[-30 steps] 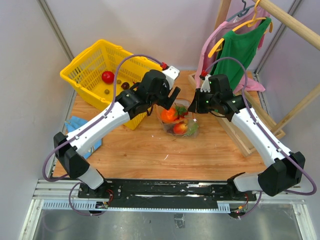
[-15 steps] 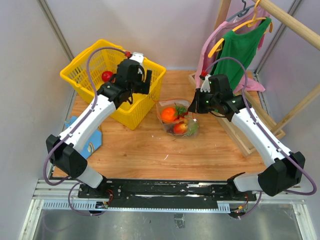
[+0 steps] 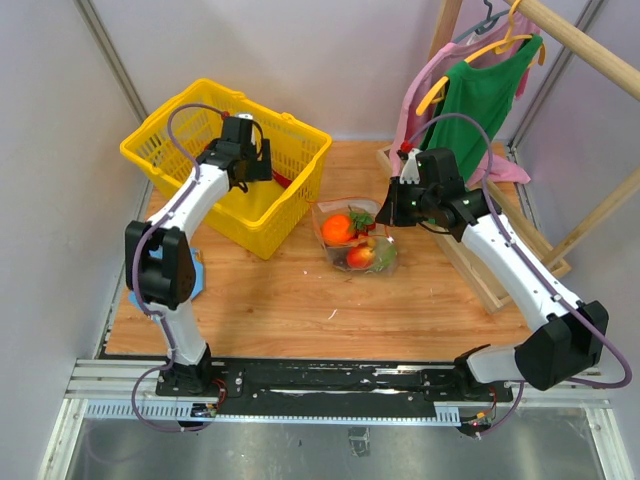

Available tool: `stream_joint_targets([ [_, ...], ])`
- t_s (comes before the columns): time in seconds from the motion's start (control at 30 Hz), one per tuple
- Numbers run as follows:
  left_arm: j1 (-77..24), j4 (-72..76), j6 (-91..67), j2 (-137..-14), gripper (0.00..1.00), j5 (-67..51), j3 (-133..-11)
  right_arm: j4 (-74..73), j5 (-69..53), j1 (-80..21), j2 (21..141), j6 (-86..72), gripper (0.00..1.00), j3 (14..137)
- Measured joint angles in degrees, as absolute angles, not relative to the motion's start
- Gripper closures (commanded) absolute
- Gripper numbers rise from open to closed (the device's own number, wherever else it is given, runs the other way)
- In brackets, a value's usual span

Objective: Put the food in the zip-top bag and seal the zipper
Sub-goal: Pick up the fake fruit from the bin.

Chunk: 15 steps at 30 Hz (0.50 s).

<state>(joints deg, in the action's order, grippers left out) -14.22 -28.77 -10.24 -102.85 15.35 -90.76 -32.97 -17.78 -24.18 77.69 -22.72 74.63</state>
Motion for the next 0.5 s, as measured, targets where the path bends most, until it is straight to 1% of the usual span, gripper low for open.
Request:
stream_joint_targets([
  [0.27, -8.3, -25.2, -10.8, -115.7, 0.16, 8.8, -97.7, -33.2, -17.8, -24.2, 78.4, -22.4, 0.97, 75.1],
  [0.5, -5.9, -20.7, -10.3, -121.4, 0.23, 3.4, -100.6, -34.2, -17.8, -24.2, 79.2, -22.0, 0.97, 76.4],
])
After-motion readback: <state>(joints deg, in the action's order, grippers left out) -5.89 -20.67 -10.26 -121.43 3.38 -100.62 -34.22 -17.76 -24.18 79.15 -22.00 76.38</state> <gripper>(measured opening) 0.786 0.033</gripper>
